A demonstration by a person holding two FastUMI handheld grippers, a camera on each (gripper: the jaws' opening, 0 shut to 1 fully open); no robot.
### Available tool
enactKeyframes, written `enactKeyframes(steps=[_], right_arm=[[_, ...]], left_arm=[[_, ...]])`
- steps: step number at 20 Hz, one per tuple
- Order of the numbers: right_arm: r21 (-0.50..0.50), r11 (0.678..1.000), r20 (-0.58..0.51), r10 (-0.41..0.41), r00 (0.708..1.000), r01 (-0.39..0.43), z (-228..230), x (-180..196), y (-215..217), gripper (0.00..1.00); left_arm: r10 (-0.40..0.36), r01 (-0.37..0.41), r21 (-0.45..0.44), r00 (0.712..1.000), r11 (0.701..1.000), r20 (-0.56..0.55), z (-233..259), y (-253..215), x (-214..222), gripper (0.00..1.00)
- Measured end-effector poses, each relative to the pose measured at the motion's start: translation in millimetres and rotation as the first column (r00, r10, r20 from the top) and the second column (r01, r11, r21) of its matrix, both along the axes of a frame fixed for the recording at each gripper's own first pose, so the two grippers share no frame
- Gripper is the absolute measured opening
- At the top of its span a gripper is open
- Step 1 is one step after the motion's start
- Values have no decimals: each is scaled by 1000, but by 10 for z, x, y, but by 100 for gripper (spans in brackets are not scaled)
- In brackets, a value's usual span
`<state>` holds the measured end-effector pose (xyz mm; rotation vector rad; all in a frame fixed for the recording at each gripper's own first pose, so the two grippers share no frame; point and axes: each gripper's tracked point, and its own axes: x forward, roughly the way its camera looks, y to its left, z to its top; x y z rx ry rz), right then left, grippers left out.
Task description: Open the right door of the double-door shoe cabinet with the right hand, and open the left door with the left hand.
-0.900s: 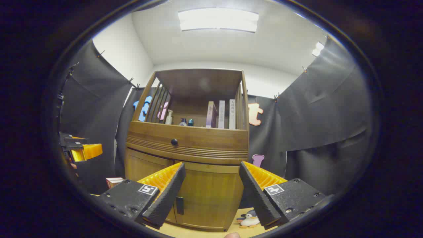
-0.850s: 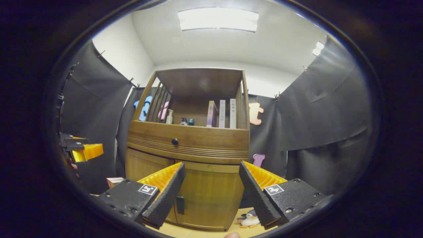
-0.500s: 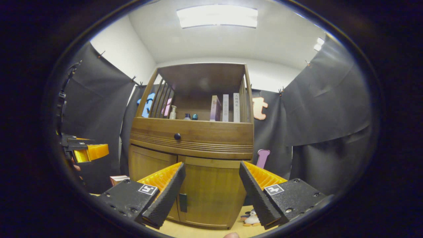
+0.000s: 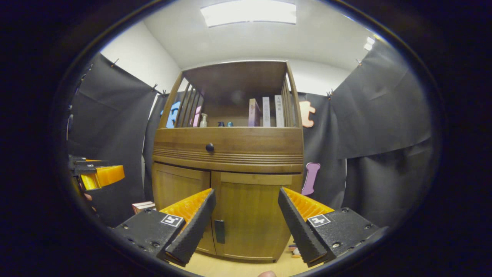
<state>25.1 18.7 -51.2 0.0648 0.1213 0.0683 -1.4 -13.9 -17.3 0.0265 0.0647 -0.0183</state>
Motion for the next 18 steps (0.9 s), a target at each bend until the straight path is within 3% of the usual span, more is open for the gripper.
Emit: enactKeyframes(steps=[8,9,12,13,15,16,18], right_arm=[[31,999,-93,23,995,-20,-599,312,281,100],[33,999,-111,30,993,-27,-694,360,333,100],[19,999,-158,46,986,-44,-962,500,471,100],[19,998,-169,57,984,-55,-1041,543,525,99],[26,997,-191,82,978,-78,-1185,608,640,96],[26,996,-207,91,974,-88,-1264,633,692,94],[32,995,-235,102,967,-98,-1393,679,760,92]], left_arm=[[19,-19,29,1000,999,-9,-68,172,-61,95],[27,-26,34,1000,999,-7,-70,211,-75,100],[37,-37,51,999,998,-2,-72,271,-120,95],[40,-40,58,999,998,-1,-80,288,-128,100],[44,-44,74,999,996,-3,-98,312,-128,100],[45,-44,82,999,996,-7,-129,324,-139,95],[49,-47,98,999,994,-16,-159,361,-135,94]])
